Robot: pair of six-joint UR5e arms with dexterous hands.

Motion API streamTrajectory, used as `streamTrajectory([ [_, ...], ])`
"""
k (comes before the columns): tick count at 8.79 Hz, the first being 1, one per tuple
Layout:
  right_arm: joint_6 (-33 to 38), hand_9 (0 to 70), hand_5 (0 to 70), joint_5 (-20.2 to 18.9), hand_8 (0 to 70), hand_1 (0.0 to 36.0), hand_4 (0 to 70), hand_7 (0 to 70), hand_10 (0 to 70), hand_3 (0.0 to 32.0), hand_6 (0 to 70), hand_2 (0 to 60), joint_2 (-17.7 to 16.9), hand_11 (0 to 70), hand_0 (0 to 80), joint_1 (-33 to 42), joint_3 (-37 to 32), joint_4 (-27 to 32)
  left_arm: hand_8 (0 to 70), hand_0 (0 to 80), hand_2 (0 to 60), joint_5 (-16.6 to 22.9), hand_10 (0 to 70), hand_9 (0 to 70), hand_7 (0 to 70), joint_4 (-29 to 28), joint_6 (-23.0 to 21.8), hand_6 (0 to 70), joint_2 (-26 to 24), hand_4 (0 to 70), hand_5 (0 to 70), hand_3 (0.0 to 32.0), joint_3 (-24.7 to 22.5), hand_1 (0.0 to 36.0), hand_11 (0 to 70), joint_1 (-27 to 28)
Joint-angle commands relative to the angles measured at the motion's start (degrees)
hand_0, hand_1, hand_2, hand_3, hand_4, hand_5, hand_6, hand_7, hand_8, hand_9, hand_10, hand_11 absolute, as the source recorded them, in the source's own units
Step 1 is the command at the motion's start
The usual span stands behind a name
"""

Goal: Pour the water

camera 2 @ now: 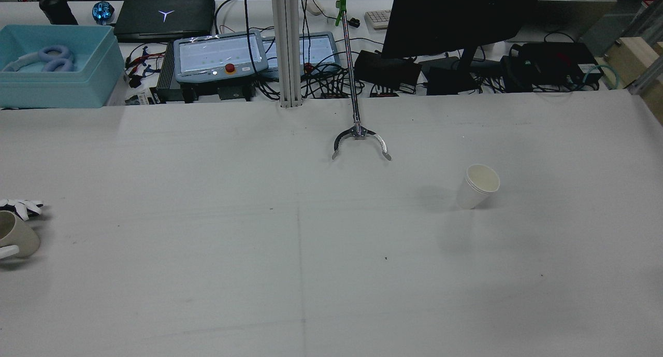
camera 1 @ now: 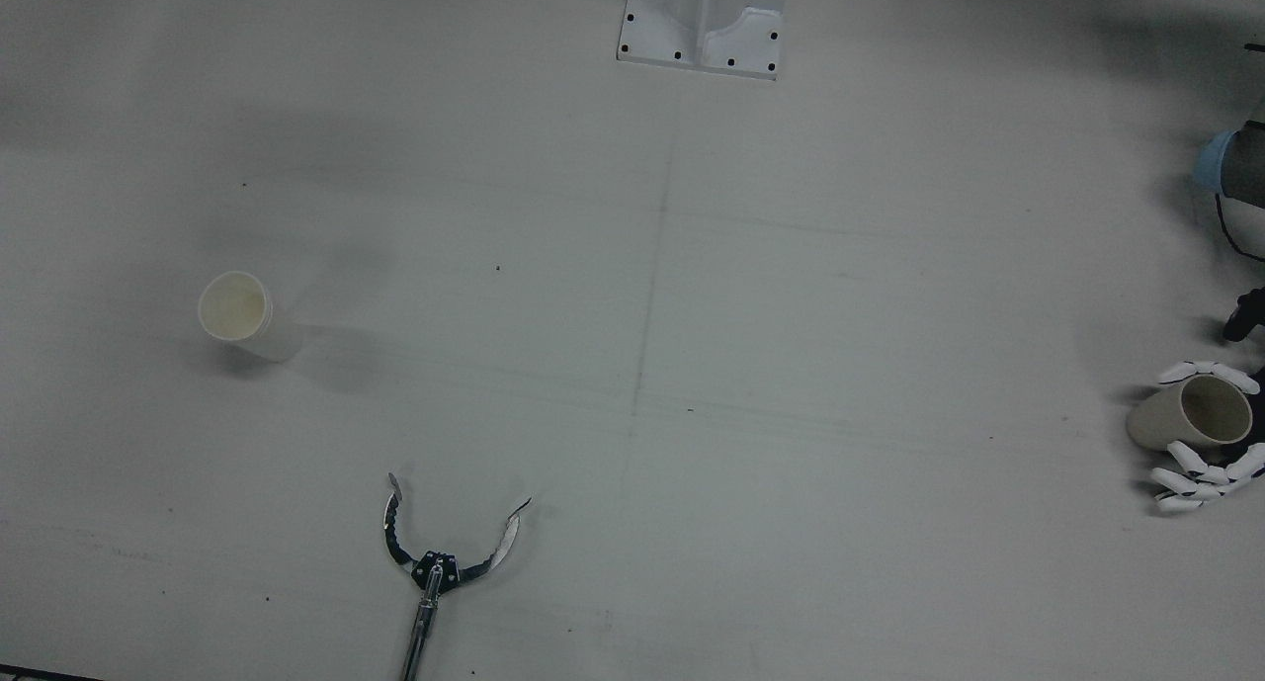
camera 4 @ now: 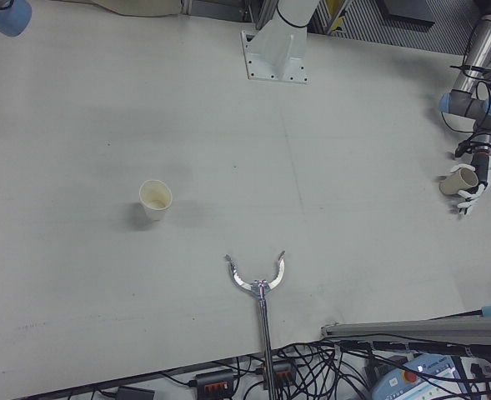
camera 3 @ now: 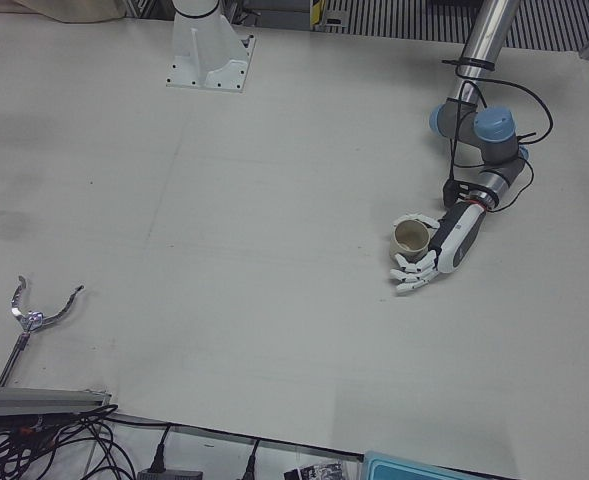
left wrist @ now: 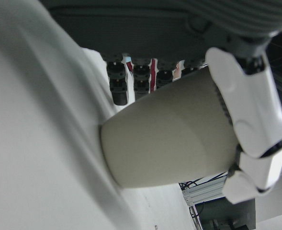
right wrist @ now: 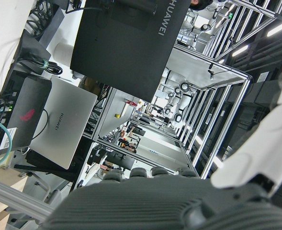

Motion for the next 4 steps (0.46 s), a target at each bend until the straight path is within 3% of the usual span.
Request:
streamTrajectory([
  [1, 0.0, 0.0, 0.0, 0.0, 0.0, 10.7, 0.0, 0.0, 0.0, 0.0, 0.0, 17.5, 0.0, 0.0, 30.0, 0.0, 0.0, 0.0, 18.0, 46.1, 37.1, -0.1, 18.9, 29.1, 42.9, 0.2, -0.1, 24.7, 0.0, 25.7, 51.0, 0.0, 0.0, 16.2, 28.2, 0.0],
  [2, 0.0, 0.0, 0.0, 0.0, 0.0, 10.6, 0.0, 0.0, 0.0, 0.0, 0.0, 17.4, 0.0, 0.0, 29.5, 0.1, 0.0, 0.0, 19.6, 46.7, 49.9, -0.1, 20.2, 30.8, 43.0, 0.2, -0.4, 26.0, 0.0, 27.9, 50.0, 0.0, 0.0, 20.1, 30.3, -0.1],
  [3, 0.0, 0.0, 0.0, 0.0, 0.0, 10.6, 0.0, 0.0, 0.0, 0.0, 0.0, 17.5, 0.1, 0.0, 29.5, 0.0, 0.0, 0.0, 20.0, 46.8, 53.9, -0.1, 20.3, 31.3, 43.0, 0.6, -1.9, 26.4, -0.1, 28.3, 49.6, 0.0, -0.2, 21.3, 30.5, -0.2],
  [4, 0.0, 0.0, 0.0, 0.0, 0.0, 10.7, 0.0, 0.0, 0.0, 0.0, 0.0, 17.5, 0.2, 0.0, 29.7, 0.0, 0.0, 0.0, 19.6, 47.2, 54.2, -0.1, 19.8, 30.7, 43.2, 1.5, -3.4, 26.5, 0.1, 28.3, 50.8, 0.0, -1.7, 22.1, 29.8, -0.3],
])
